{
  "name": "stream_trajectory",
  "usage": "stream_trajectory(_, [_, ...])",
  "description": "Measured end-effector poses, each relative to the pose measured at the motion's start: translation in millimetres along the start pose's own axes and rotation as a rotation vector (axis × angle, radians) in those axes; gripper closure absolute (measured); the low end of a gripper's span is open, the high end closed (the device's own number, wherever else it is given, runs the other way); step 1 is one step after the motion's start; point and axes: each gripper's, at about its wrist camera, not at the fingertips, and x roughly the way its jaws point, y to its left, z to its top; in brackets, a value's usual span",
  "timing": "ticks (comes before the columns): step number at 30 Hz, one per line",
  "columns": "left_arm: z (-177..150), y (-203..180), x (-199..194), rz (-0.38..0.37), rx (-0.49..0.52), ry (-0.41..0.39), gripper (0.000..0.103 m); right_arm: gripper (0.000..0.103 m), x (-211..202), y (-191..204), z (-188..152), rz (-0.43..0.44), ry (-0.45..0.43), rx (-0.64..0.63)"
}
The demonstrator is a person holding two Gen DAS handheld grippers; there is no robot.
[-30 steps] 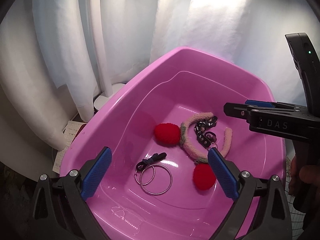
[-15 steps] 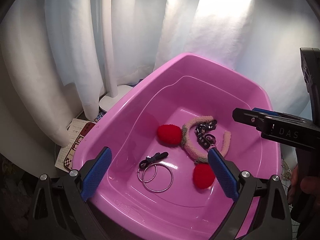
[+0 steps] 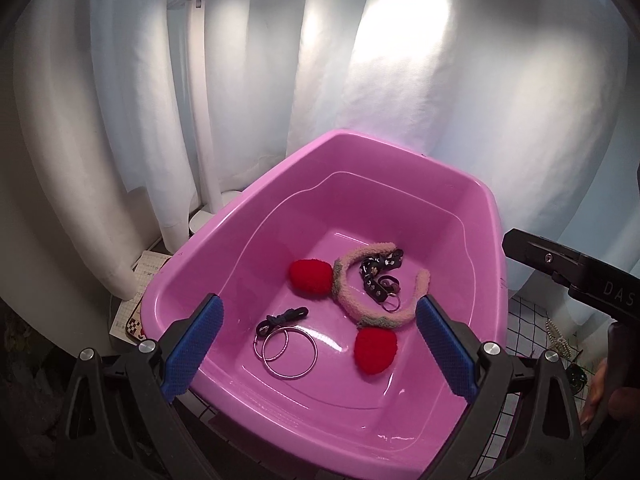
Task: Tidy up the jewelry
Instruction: 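Move both open tools back from the tub to the table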
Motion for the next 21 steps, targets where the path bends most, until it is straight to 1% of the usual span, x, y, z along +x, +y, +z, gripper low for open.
stream_trajectory(5, [-7, -25, -17, -0.026, 0.031, -0.024, 0.008, 0.033, -35, -20, -20, -0.014, -0.046, 0.038])
stream_trajectory(8, [-13, -42, -29, -0.047, 0.046, -0.042, 0.008, 0.032, -53, -39, -37, -0.027, -0.061, 0.070])
stream_trajectory(11, [-20, -60, -39, -0.075, 0.063, -0.051, 0.007, 0.032, -75, -59, -55, -0.068, -0.069, 0.093])
stream_trajectory(17, [-41, -101, -49, -0.106, 0.102, -0.037, 0.007, 0.032, -120, -106, -97, -0.127, -0.076, 0.147])
stream_trajectory(21, [-61, -130, -53, -0.133, 0.129, -0.012, 0.007, 0.032, -149, -139, -124, -0.147, -0.076, 0.206])
